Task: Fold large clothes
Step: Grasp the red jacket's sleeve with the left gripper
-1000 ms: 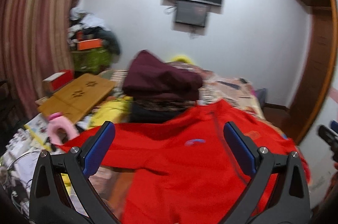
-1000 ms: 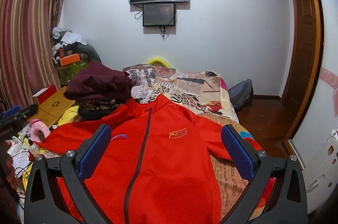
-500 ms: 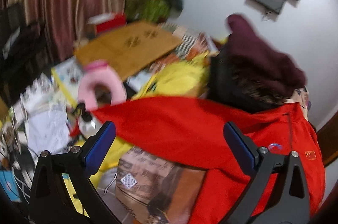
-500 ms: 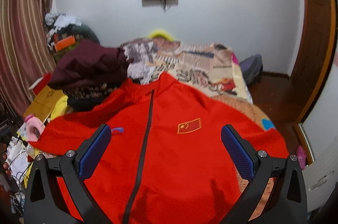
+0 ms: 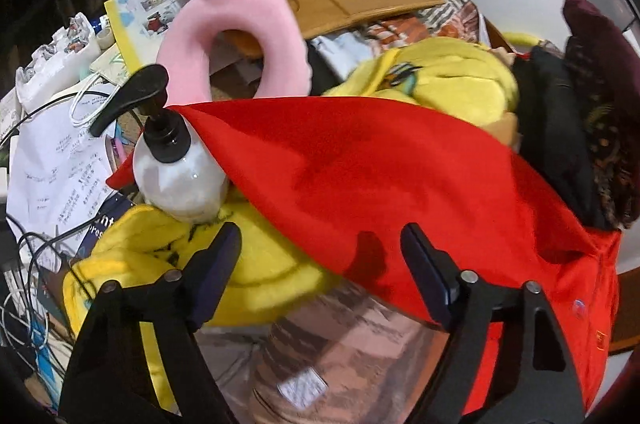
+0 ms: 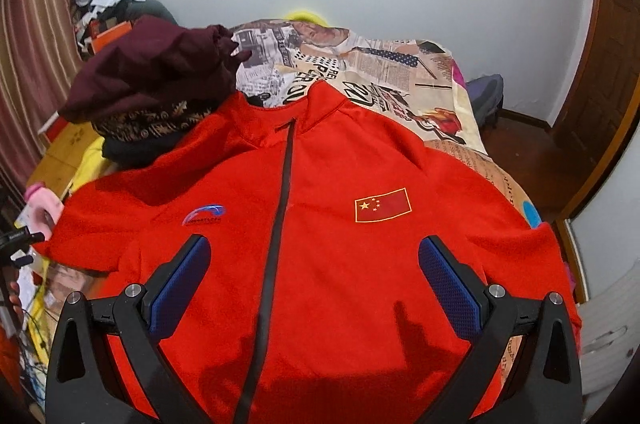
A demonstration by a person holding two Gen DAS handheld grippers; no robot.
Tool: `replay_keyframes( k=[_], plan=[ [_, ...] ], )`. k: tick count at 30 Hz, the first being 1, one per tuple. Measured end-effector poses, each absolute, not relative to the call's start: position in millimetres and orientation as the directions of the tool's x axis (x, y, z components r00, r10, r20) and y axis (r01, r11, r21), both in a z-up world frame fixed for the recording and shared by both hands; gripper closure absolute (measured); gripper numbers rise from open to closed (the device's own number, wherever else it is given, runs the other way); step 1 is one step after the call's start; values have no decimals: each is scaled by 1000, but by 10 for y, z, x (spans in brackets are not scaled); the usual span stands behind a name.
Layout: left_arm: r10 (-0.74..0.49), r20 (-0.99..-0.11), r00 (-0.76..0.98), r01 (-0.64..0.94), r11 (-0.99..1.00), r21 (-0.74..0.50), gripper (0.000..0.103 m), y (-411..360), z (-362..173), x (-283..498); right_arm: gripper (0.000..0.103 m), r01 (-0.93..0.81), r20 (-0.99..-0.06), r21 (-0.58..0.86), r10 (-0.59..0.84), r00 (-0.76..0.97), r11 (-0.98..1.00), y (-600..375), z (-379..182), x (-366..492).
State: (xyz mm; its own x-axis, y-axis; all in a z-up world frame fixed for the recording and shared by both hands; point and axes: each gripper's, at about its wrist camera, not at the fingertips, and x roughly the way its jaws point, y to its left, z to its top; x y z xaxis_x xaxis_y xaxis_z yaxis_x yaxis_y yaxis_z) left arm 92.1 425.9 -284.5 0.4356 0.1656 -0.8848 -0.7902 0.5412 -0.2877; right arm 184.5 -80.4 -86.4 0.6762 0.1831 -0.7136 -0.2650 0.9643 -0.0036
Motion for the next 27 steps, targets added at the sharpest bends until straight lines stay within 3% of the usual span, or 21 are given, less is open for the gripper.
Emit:
replay_keyframes(
  k=[3,7,11,16,27],
  plan=[
    [140,-883,448,-788,529,-316,34,4351,-2961,953,0,-267,-720,-9,179,670,964,-801,-877,1874],
    [129,-881,456,-798,498,-339,58,4480,-3079,999,0,-274,-733,-6,182,655,962,-740,-922,1926],
    [276,-889,366,-821,545,-169,90,4449,-3021,1095,0,-287,-742,-25,175,647,957,-696,-961,1922],
    [384,-854,351,-795,604,-55,99,4293,-2797,1204,0,-301,-757,-69,147,637,951,-642,-1010,1917],
    [479,-648,592,-667,742,-61,101,3674,-1486,1460,0,-301,-731,-77,152,665,951,-721,-882,1843]
  ],
)
